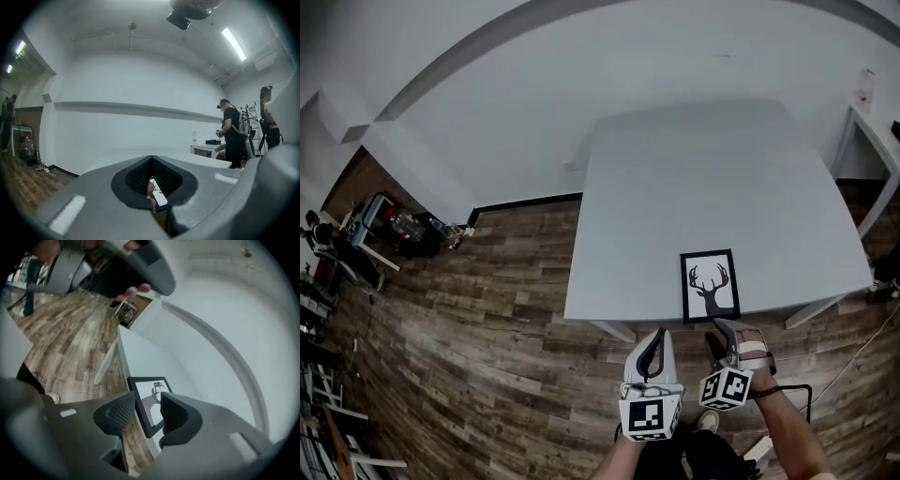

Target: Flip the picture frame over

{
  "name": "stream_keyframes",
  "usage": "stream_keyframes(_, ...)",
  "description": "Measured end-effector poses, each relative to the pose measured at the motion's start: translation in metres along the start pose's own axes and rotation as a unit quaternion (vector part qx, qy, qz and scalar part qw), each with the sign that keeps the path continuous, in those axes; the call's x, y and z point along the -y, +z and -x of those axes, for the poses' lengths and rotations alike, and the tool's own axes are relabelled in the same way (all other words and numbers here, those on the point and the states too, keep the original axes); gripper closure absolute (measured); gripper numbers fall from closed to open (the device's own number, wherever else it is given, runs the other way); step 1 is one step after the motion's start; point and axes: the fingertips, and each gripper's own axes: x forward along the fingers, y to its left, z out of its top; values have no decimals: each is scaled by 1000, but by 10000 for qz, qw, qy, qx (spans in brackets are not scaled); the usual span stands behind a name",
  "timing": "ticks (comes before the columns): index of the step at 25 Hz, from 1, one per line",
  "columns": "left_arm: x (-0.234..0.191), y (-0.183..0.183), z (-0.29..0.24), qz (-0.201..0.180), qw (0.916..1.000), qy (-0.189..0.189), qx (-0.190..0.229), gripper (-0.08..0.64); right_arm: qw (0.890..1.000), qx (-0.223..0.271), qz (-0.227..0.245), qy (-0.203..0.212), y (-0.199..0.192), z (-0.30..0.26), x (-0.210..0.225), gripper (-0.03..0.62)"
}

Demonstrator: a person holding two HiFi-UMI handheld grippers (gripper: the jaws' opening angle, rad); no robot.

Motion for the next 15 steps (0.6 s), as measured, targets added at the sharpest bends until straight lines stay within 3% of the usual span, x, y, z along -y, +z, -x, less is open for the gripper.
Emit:
stream_keyframes(4, -7, -5, -1, 113, 9999, 36, -41, 560, 9942, -393, 1002, -7, 2, -34, -16, 396)
stream_keyframes(10, -12, -20, 3, 91, 9993, 15, -357, 560, 9768, -903, 1923, -251, -3, -67, -29, 393)
stream_keyframes(15, -20, -23, 3, 133, 9997, 55, -214, 560, 9678, -1248, 2142, -426, -12, -79, -29, 385)
